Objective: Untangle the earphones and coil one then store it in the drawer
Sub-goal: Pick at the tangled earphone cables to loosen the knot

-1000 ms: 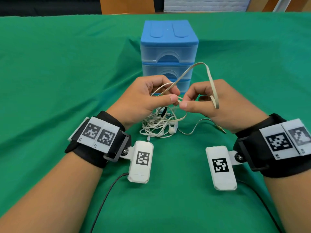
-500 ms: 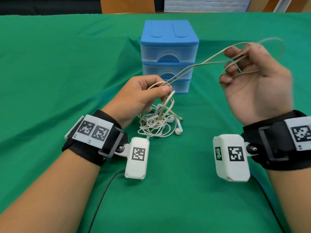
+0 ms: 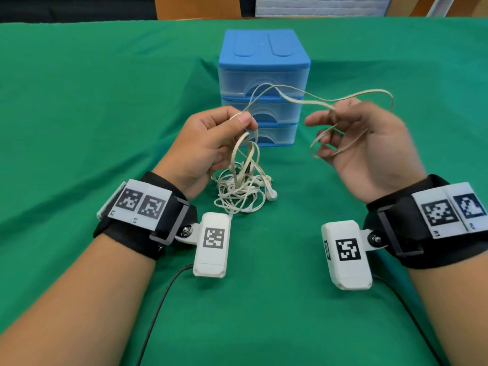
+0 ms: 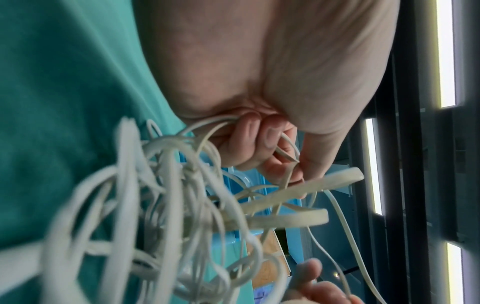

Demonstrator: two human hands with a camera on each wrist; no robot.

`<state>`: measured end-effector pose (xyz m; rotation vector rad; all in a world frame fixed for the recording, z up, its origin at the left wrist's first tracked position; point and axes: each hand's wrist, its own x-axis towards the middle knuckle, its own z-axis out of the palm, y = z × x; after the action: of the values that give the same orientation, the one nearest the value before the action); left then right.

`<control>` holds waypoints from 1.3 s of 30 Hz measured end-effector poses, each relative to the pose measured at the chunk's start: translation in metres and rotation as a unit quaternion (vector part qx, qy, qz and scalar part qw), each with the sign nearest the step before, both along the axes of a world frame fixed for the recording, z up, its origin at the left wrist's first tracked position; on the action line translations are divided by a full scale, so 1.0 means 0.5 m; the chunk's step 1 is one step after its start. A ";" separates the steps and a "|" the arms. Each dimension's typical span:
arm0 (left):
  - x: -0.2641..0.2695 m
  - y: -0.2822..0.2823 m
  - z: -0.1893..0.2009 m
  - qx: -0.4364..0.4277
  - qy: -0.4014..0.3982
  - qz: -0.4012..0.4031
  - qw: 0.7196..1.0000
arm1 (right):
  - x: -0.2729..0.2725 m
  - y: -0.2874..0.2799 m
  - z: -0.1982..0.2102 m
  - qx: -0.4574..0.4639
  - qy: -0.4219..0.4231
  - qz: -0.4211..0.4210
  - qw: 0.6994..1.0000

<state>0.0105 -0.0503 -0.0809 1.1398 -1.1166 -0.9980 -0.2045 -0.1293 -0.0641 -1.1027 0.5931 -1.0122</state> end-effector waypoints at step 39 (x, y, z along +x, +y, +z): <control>-0.001 -0.012 -0.028 0.025 0.031 -0.040 0.998 | 0.064 0.008 0.048 -0.286 0.082 -0.316 0.901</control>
<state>0.0098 -0.0562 -0.0949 1.1037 -1.1003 -1.1222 -0.1724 -0.1253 -0.0399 -1.5678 0.8480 -1.7428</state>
